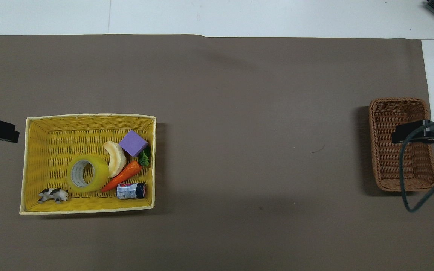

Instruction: Move tape to another basket

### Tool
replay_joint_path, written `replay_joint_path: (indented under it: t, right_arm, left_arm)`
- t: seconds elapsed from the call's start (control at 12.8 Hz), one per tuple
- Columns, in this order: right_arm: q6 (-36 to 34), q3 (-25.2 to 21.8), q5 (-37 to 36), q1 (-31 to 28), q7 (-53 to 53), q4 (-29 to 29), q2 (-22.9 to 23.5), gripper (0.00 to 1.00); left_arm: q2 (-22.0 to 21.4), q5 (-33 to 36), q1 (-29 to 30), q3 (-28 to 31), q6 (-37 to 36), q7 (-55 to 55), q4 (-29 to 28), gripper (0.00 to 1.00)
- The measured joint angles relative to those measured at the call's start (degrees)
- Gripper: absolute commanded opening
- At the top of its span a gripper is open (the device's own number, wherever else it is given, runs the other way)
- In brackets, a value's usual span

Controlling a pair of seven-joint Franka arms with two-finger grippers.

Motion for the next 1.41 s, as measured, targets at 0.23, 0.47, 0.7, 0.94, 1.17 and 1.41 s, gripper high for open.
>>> replay_joint_path:
  t: [0.23,0.47,0.7,0.94,1.17,1.41]
  right_arm:
    - [0.0,0.0,0.0,0.0,0.0,-0.1,0.0,1.0]
    - [0.0,0.0,0.0,0.0,0.0,-0.3,0.0,1.0]
    - [0.0,0.0,0.0,0.0,0.0,-0.4,0.0,1.0]
    - [0.0,0.0,0.0,0.0,0.0,-0.4,0.0,1.0]
    - [0.0,0.0,0.0,0.0,0.0,-0.4,0.0,1.0]
    - [0.0,0.0,0.0,0.0,0.0,-0.4,0.0,1.0]
  left_arm:
    - [0.0,0.0,0.0,0.0,0.0,0.0,0.0,1.0]
    - [0.0,0.0,0.3,0.4,0.0,-0.1,0.0,1.0]
    - [0.0,0.0,0.8,0.4,0.0,-0.1,0.0,1.0]
    - [0.0,0.0,0.8,0.4,0.0,-0.1,0.0,1.0]
    - [0.0,0.0,1.0,0.4,-0.1,-0.1,0.0,1.0]
    - [0.0,0.0,1.8,0.6,-0.1,-0.1,0.0,1.0]
